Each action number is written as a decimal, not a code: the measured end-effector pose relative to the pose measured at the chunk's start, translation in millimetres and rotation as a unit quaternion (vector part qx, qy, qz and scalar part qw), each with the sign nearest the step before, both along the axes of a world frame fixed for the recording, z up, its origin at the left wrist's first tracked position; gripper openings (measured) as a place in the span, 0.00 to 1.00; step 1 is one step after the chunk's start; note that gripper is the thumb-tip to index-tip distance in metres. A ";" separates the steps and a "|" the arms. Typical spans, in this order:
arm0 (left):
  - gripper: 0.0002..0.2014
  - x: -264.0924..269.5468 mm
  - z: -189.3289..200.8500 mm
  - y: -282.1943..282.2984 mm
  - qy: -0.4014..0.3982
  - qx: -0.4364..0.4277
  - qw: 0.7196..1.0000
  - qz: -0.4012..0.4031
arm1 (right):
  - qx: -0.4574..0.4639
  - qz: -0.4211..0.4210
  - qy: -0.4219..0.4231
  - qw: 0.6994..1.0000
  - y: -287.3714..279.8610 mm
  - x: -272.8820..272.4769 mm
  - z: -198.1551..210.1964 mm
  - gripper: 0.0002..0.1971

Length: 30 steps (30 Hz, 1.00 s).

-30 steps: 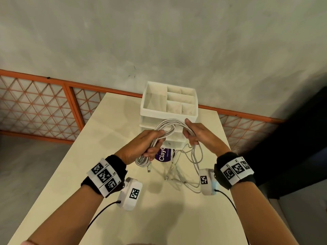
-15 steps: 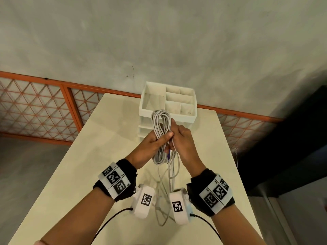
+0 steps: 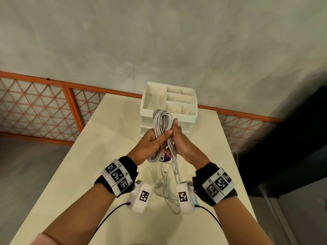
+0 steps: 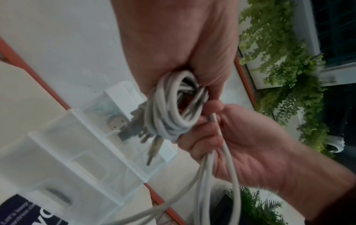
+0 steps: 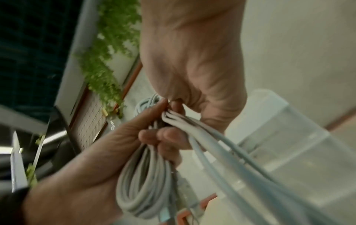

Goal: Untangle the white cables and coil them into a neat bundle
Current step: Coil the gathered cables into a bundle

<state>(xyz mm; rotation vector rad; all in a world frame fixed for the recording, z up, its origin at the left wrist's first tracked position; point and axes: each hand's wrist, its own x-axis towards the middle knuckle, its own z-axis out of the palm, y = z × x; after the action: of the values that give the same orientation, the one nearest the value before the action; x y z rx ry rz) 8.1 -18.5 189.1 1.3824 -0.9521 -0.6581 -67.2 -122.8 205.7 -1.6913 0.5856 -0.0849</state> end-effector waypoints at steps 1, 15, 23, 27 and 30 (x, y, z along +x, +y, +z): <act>0.21 1.1 1.2 -0.2 0.003 -0.008 1.000 0.023 | -0.034 0.027 0.014 0.999 -0.3 -2.4 3.7 0.42; 0.18 31.5 -5.1 -21.6 0.042 -0.095 0.928 0.359 | -0.172 0.041 -0.107 0.978 6.9 -10.5 4.4 0.19; 0.18 27.7 7.9 -21.8 0.307 -0.128 0.896 0.293 | -0.135 0.188 -0.016 0.973 27.1 -22.7 -19.0 0.24; 0.17 25.0 17.6 -19.7 0.405 -0.171 0.855 0.275 | -0.158 0.170 -0.059 0.971 23.4 -27.8 -23.1 0.24; 0.14 30.8 21.7 -18.3 0.424 -0.197 0.833 0.296 | -0.299 0.135 -0.133 0.935 17.0 -30.0 -34.3 0.26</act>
<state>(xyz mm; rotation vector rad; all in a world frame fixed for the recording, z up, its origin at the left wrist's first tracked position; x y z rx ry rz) 38.9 -36.7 210.8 0.7870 0.0836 -0.4730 -97.2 -105.8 171.5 -2.2882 0.1138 -0.3153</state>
